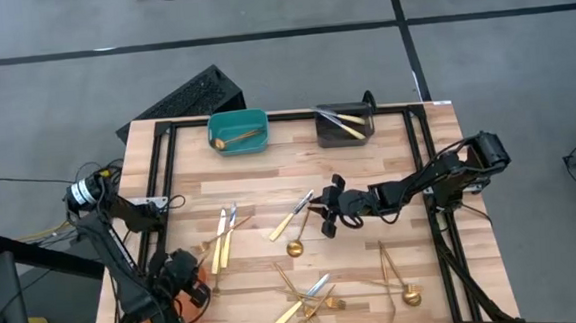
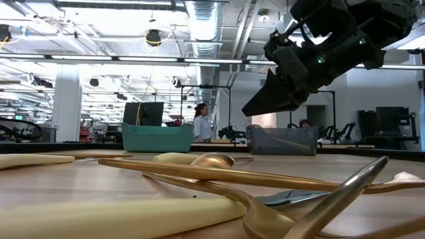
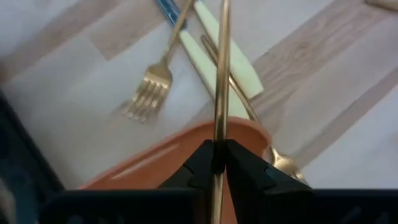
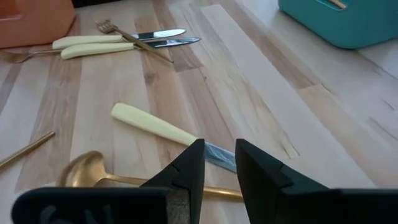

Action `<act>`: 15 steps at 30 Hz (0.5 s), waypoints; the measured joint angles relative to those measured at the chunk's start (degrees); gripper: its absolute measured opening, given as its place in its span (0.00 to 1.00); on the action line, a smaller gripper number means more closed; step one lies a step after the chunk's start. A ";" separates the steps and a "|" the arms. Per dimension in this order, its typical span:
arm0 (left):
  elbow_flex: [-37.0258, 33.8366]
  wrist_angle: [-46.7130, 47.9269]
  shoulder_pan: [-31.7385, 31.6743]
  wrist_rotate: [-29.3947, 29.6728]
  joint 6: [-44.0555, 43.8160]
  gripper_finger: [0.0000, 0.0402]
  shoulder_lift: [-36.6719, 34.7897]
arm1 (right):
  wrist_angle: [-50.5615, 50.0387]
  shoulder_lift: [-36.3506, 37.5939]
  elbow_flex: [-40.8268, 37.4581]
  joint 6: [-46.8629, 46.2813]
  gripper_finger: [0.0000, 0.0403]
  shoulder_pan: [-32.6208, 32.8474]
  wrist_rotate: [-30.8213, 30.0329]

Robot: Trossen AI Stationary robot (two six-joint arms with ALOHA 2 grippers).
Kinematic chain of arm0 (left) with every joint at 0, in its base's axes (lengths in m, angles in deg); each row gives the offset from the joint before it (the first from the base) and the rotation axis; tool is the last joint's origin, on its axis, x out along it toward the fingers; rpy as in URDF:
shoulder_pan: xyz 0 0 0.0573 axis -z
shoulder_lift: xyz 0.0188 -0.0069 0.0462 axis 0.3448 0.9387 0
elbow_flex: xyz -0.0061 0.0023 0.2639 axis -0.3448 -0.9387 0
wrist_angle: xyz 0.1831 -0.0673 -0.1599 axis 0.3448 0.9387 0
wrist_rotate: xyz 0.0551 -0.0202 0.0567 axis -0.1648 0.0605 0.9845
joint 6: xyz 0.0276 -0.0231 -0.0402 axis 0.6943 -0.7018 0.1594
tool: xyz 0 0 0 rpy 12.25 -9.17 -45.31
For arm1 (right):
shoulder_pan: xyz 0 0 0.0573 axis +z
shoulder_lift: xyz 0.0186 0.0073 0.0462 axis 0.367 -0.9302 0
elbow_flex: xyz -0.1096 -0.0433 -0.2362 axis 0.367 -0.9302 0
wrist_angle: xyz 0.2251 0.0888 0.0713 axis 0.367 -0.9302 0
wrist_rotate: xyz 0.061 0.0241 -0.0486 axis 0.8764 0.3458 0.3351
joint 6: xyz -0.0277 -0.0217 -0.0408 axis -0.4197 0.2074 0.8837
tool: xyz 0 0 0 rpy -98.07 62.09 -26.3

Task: Sort silverware by color (type)
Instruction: Put the gold fork into the orange bin

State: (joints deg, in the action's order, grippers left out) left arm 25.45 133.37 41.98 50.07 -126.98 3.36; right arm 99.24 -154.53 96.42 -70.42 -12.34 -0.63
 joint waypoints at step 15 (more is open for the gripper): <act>-6.43 4.41 -2.29 -1.05 3.10 0.31 -0.09 | -0.01 0.00 0.00 -0.45 0.29 0.55 0.02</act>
State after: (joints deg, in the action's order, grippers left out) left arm 19.02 137.78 39.69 49.02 -123.88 3.27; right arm 99.23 -154.53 96.42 -70.86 -11.79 -0.61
